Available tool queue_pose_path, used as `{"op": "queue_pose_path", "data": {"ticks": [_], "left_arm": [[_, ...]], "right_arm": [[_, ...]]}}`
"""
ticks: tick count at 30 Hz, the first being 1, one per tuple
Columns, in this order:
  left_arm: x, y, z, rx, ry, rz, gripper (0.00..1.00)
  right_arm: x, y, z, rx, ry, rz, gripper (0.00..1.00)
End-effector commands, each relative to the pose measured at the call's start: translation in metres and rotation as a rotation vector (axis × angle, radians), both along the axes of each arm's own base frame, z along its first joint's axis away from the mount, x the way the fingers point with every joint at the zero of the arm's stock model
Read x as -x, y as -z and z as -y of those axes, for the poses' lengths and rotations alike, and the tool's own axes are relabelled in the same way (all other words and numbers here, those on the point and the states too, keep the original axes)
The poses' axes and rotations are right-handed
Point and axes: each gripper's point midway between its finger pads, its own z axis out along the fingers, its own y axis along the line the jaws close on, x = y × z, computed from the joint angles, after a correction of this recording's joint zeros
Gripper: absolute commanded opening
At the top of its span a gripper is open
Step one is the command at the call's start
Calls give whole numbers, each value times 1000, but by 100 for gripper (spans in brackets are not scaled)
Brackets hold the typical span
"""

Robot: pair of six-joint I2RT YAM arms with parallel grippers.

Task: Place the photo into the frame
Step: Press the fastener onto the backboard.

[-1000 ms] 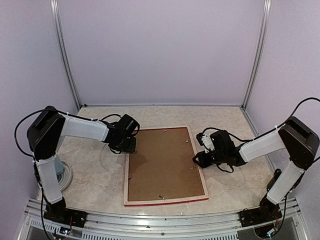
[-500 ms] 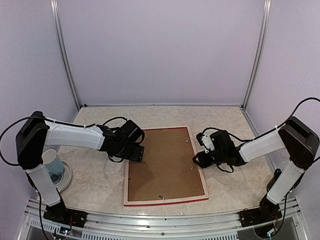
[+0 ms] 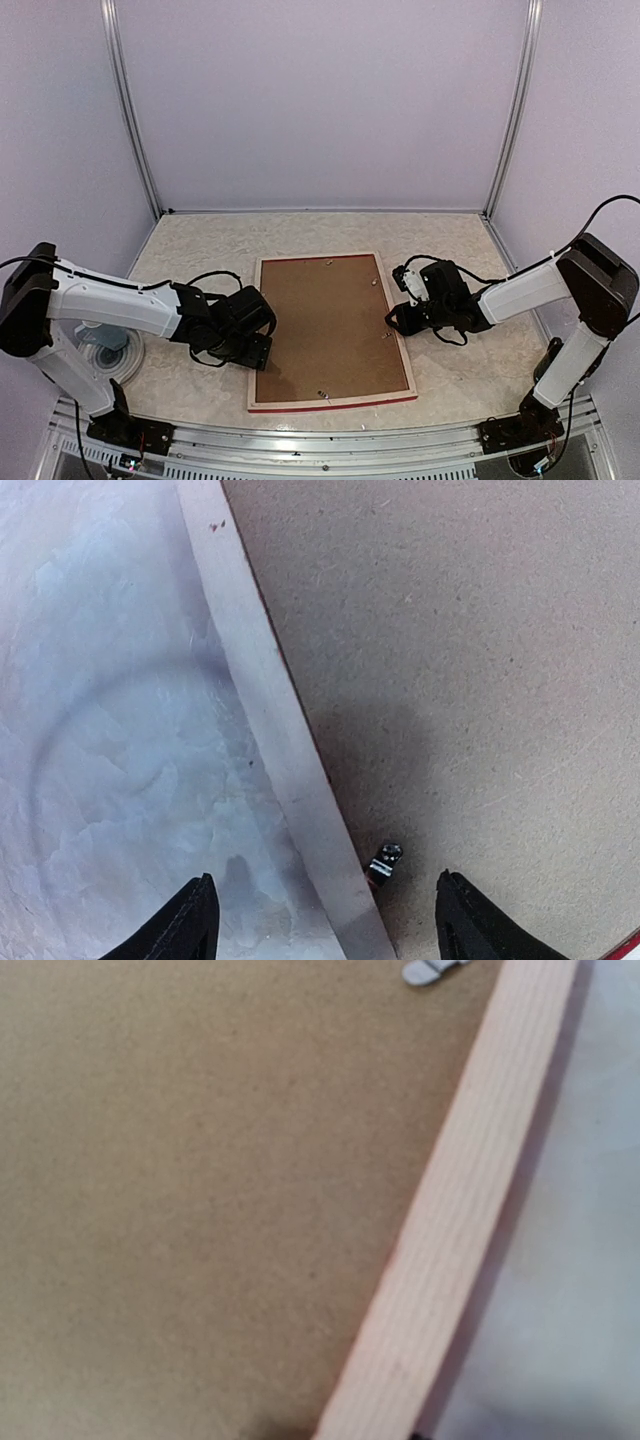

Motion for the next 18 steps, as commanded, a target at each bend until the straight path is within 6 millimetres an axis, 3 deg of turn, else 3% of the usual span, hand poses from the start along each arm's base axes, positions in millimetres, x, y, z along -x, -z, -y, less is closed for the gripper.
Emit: {"op": "queue_pose_path", "data": {"ticks": [1,11,18], "left_arm": [[10,3,-10,7,-33,-21,73],[13,17,-14,-23,-30,-37,59],[9,20,-9,-15,-29,-28,58]], "right_arm": [[17,28,15,93,-5,-88,35],[17,29,17,101,-1,-86,35],[17,28,16,98,-2,-85,35]]}}
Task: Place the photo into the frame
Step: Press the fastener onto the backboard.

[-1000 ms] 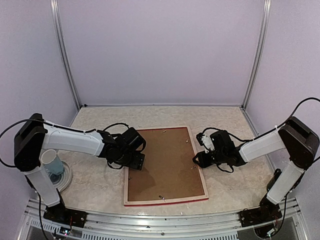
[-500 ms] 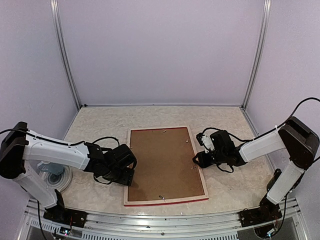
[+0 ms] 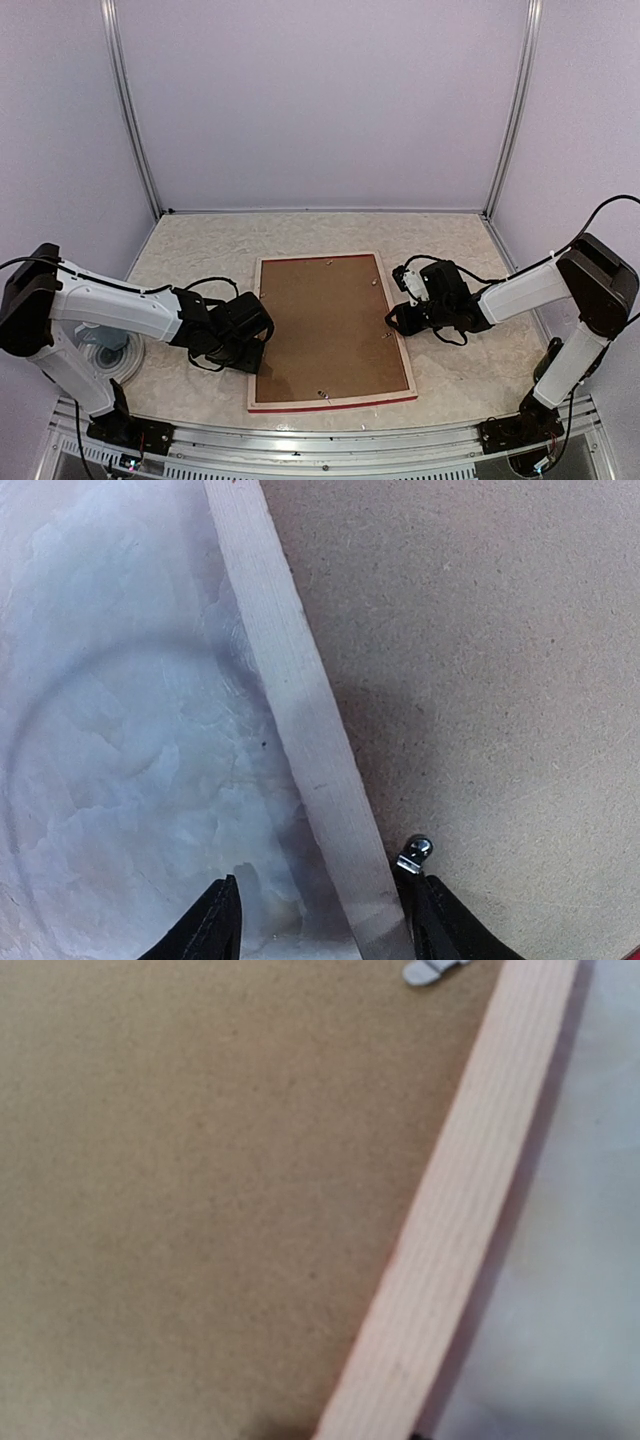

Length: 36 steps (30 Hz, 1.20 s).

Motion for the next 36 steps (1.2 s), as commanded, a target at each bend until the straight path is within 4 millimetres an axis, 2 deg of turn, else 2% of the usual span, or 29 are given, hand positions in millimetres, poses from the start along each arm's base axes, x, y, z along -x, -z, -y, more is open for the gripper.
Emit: {"op": "queue_pose_path", "data": {"ticks": [1,11,19,36], "left_arm": [[-1,6,2,-6,5,5,58],[-2,14,1,-48,27,0,57],[-2,13,0,-55,31,-3,39],[6,2,-1,-36,53,-28,27]], "right_arm": [[17,28,16,96,-1,-87,35],[17,27,16,96,-1,-84,35],[17,28,16,95,-3,-85,35],[17,31,16,99,-2,-93,34]]}}
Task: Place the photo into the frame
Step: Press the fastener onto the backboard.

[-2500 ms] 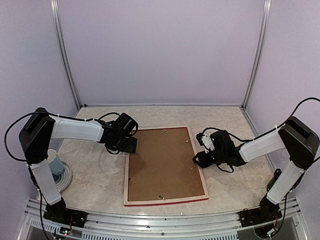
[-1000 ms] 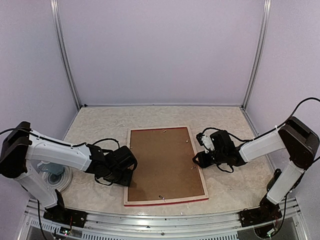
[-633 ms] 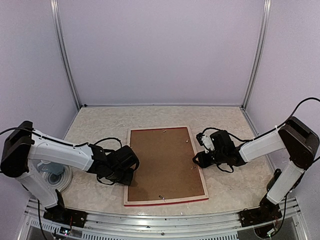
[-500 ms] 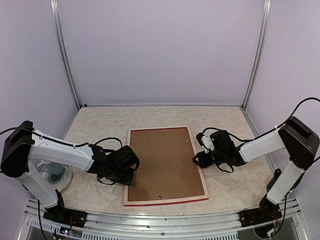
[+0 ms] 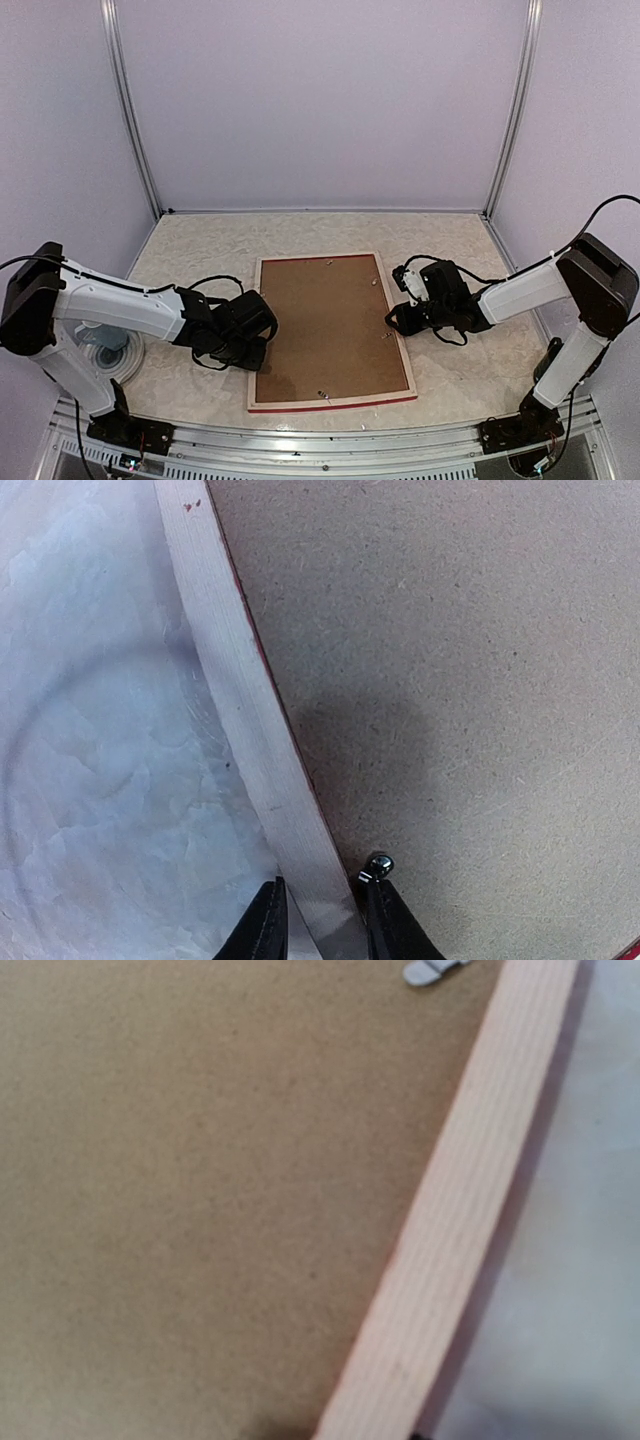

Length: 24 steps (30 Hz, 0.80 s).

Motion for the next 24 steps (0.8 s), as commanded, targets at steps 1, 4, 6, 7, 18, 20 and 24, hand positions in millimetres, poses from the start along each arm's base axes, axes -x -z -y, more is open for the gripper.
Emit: {"op": "queue_pose_path", "data": {"ticks": [1,4,6,7,18,20,24], "left_arm": [[11,3,-13,-55,21,-40,26],[9,3,-12,-56,16,-32,23],[6,2,-13,-63,4,-17,21],[4,3,-13,-69,-4,-10,19],[2,19,-14,-117,-69,29,11],[4,24,-14,-140,-68,27,10],[9,33,-18,-188,-76,28,9]], "right_arm": [[17,31,16,100,-1,-94,34],[17,31,16,100,0,-94,35],[17,31,16,100,1,-93,34],[17,31,16,100,-1,-92,35],[17,29,16,97,-2,-90,34],[17,29,16,94,-2,-90,34],[18,28,16,94,-3,-89,34]]}}
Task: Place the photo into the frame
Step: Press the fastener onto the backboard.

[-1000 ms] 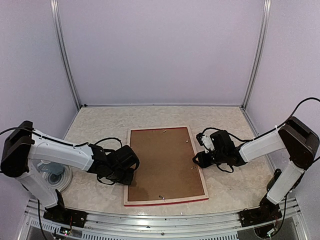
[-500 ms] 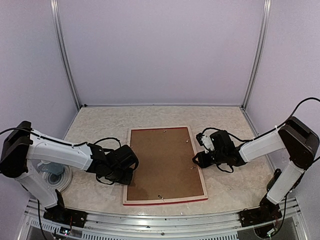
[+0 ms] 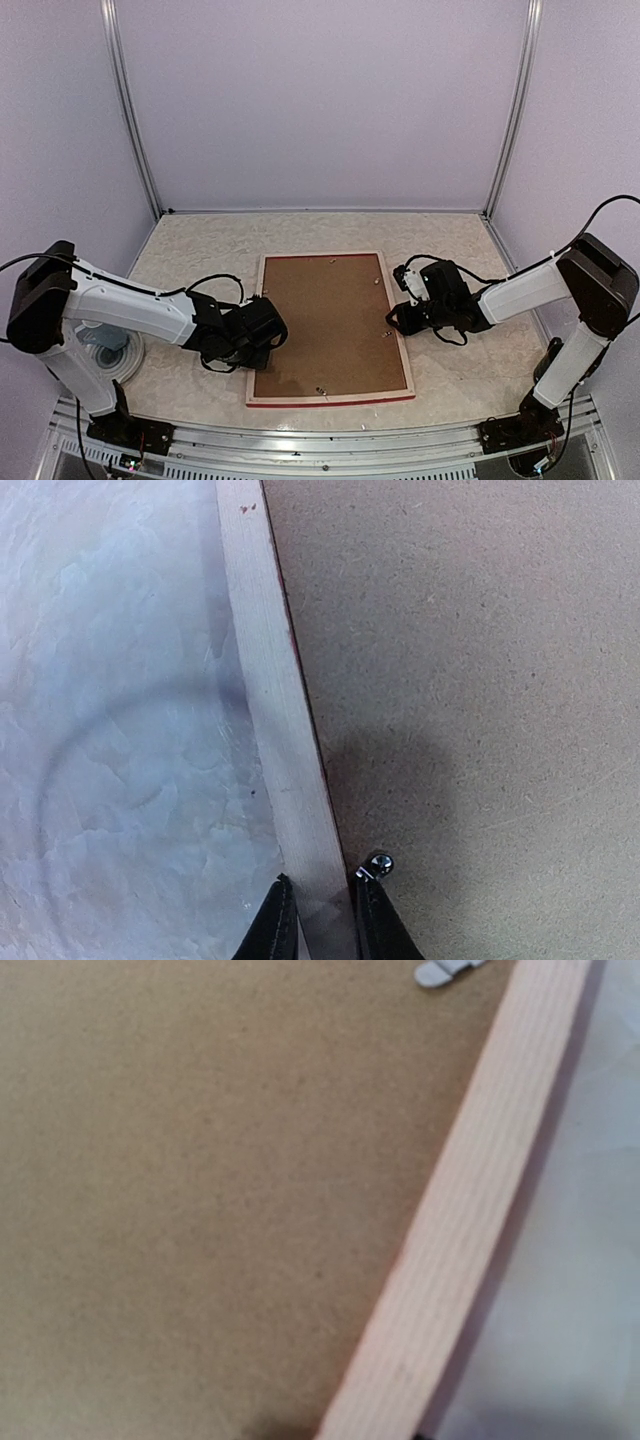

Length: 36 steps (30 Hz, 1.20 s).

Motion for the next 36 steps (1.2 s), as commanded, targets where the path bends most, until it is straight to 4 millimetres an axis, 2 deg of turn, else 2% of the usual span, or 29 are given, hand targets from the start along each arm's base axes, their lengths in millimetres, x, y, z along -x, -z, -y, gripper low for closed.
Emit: {"op": "queue_pose_path", "data": {"ticks": [1,6,15,20,23,25,28,31,36], "left_arm": [[18,34,-21,-139,-2,-68,9],[18,36,-27,-142,-48,-56,5],[10,16,-17,-35,-108,3,7],[5,4,-6,15,-92,29,25],[3,-6,7,63,-57,56,40],[-1,-19,13,96,-49,82,56],[-11,-42,16,115,-51,138,72],[-25,-58,15,126,-58,175,78],[-54,-64,10,172,-52,185,81]], "right_arm": [[19,28,14,88,-15,-91,34],[19,27,14,88,-14,-91,34],[19,27,14,87,-15,-90,34],[19,27,14,87,-14,-89,34],[19,27,15,88,-14,-90,34],[19,27,15,89,-12,-89,35],[19,27,15,90,-13,-88,36],[19,27,15,90,-12,-88,37],[18,22,16,84,-7,-68,41]]}}
